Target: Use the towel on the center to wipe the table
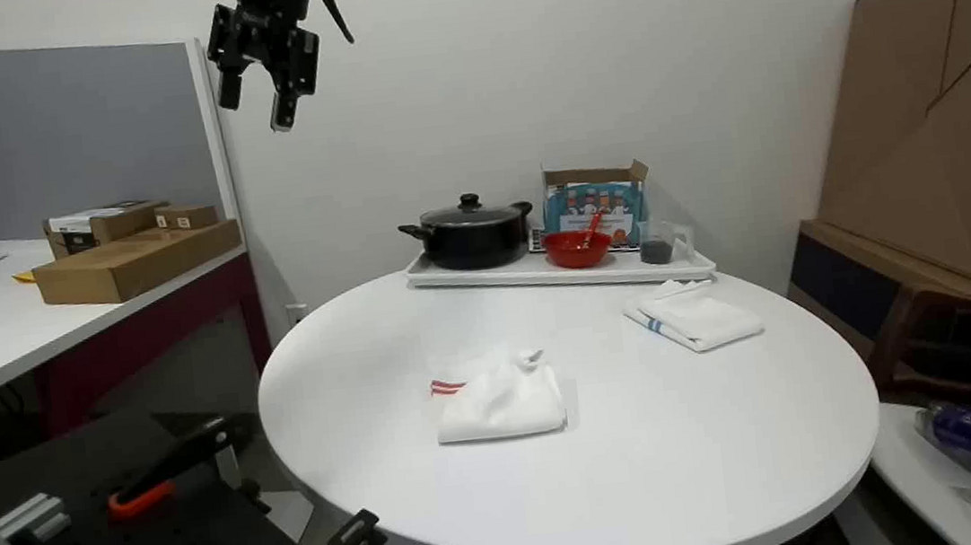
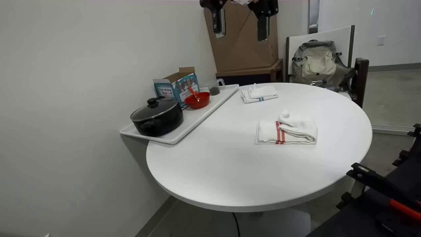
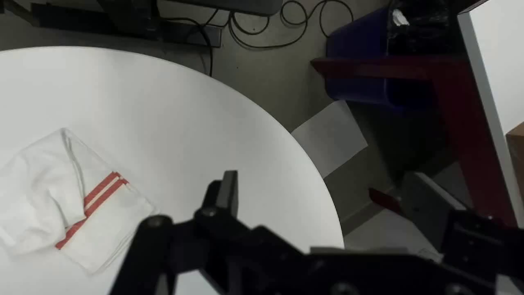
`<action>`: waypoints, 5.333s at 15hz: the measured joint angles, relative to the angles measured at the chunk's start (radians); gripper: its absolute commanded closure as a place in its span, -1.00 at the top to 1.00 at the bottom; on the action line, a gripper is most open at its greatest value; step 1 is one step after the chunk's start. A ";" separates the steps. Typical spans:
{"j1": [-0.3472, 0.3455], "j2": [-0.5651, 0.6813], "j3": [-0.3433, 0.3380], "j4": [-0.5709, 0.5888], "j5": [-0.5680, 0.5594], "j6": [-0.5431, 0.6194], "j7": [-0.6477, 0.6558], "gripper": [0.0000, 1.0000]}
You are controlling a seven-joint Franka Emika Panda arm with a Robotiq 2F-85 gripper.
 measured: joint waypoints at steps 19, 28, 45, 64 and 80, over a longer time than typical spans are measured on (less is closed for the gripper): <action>-0.144 0.231 -0.029 -0.038 -0.129 0.302 0.053 1.00; -0.137 0.581 -0.065 0.082 -0.426 0.487 0.322 1.00; -0.028 0.909 -0.203 0.142 -0.447 0.881 0.351 0.37; -0.202 1.007 0.090 0.270 -0.284 0.857 0.036 -0.83; -0.303 1.245 0.101 0.792 -0.169 0.405 -0.163 -0.84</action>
